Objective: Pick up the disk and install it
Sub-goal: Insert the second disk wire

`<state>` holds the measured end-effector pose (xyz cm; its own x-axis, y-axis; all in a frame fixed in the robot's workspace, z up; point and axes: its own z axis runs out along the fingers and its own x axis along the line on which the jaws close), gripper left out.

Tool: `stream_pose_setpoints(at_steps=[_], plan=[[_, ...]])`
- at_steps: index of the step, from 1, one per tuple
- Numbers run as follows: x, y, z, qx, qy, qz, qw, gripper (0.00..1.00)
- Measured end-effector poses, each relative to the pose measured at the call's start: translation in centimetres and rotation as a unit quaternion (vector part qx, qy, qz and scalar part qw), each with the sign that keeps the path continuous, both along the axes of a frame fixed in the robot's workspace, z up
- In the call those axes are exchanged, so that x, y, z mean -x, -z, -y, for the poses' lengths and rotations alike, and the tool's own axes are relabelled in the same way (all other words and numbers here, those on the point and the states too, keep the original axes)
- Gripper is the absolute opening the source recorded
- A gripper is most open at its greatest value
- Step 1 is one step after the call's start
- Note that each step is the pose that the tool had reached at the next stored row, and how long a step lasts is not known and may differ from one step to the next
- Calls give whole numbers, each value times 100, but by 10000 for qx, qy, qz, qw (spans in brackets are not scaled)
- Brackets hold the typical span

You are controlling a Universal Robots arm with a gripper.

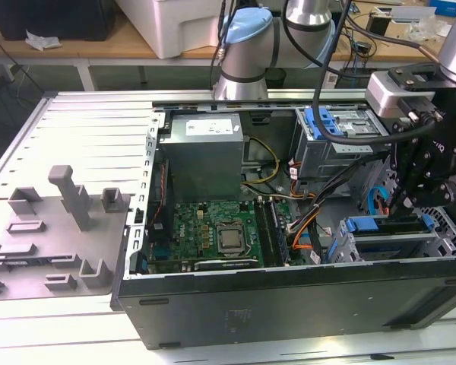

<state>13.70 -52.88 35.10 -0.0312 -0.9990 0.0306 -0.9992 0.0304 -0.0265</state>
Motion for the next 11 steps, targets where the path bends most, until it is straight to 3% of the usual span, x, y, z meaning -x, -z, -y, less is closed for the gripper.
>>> stream_pose_setpoints(at_steps=[11], plan=[[-7, 26, 0, 0, 0, 0, 10000, 16]])
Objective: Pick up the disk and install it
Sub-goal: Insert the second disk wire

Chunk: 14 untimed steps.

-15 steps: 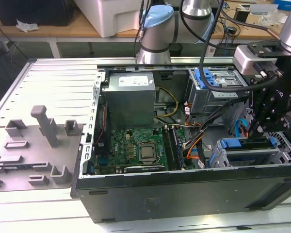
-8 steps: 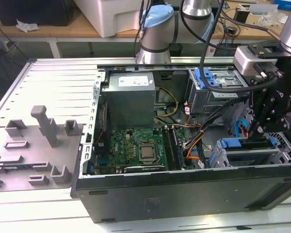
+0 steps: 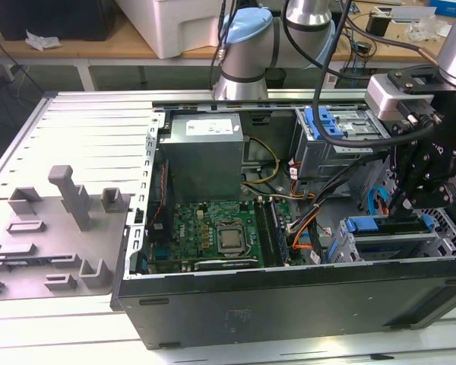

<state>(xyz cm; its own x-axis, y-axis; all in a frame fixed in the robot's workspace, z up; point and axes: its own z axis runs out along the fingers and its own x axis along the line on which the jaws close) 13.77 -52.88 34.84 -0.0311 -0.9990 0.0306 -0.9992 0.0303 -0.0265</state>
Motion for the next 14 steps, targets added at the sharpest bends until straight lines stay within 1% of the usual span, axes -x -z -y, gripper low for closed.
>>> stream_pose_setpoints(at_steps=[5, 7, 14], plan=[[-7, 7, 0, 0, 0, 0, 10000, 16], [-8, 27, 0, 0, 0, 0, 10000, 16], [-6, 37, 0, 0, 0, 0, 10000, 16]])
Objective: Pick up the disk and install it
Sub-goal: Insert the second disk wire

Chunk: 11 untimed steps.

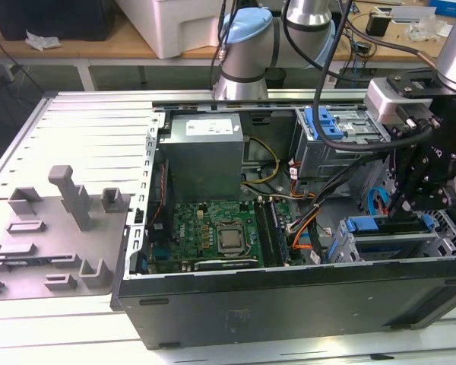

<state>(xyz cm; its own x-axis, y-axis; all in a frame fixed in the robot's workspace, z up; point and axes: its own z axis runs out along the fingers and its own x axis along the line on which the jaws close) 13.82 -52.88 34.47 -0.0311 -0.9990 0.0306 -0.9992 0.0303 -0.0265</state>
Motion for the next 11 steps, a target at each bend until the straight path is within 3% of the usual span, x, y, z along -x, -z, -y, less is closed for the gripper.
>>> stream_pose_setpoints(at_steps=[11], plan=[[0, 28, 0, 0, 0, 0, 10000, 16]])
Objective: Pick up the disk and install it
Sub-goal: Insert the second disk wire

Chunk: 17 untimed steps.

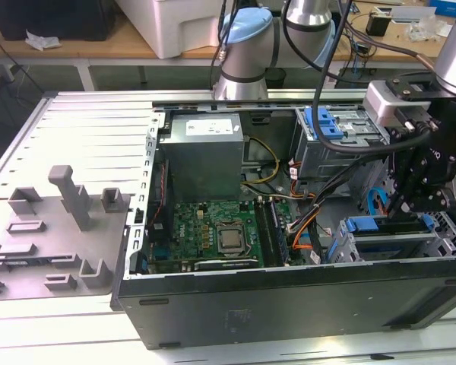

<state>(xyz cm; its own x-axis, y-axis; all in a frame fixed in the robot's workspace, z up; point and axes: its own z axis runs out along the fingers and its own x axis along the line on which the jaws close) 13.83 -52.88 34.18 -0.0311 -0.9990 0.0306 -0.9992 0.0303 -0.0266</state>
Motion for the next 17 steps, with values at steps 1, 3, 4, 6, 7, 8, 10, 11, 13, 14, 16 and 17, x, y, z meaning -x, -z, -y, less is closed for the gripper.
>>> stream_pose_setpoints(at_steps=[1, 3, 4, 6, 7, 8, 10, 11, 13, 14, 16, 17], plan=[[0, 2, 0, 0, 0, 0, 10000, 16], [0, 7, 0, 0, 0, 0, 10000, 16], [0, 8, 0, 0, 0, 0, 10000, 16], [0, 12, 0, 1, 0, 0, 10000, 16], [0, 14, 0, 1, 0, 0, 10000, 16], [0, 16, 0, 0, 0, 0, 10000, 16], [0, 20, 0, 0, 0, 0, 10000, 16], [0, 23, 0, 1, 0, 0, 10000, 16], [0, 28, 0, 1, 0, 0, 10000, 16], [0, 31, 0, 1, 0, 0, 10000, 16], [0, 38, 0, 1, 0, 0, 10000, 16], [0, 40, 0, 1, 0, 0, 10000, 16]])
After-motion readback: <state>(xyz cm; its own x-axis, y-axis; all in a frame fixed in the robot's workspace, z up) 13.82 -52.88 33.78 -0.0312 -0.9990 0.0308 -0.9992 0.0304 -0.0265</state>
